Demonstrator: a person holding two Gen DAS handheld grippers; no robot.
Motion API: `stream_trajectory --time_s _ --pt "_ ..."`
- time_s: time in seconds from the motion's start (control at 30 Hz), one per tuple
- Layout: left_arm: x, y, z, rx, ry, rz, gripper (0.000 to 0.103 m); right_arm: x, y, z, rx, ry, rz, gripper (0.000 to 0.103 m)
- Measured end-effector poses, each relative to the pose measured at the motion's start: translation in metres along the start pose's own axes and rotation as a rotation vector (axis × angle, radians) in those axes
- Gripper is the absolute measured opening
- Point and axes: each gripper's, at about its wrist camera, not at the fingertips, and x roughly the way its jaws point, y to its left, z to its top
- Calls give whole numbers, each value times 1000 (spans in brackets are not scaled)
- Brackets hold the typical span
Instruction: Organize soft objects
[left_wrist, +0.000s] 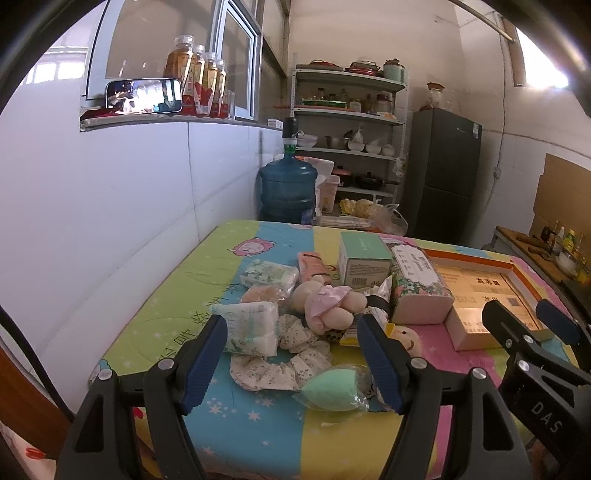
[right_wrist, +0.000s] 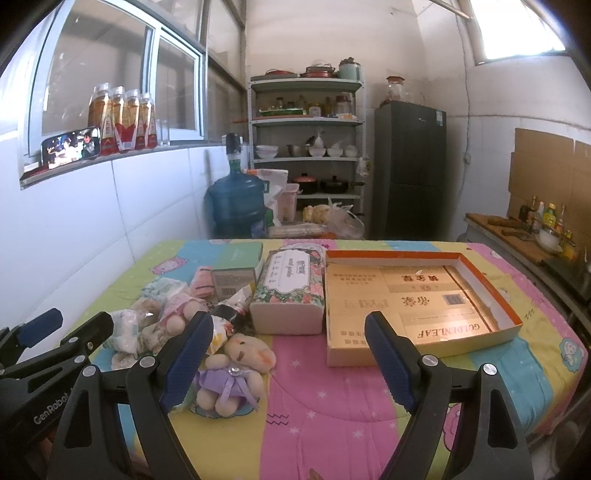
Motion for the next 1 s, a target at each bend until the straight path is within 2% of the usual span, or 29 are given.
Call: stream_trajectory --time_s 1.0 --pt "3 0 -2 4 10 -5 73 2 6 -4 -4 4 6 85"
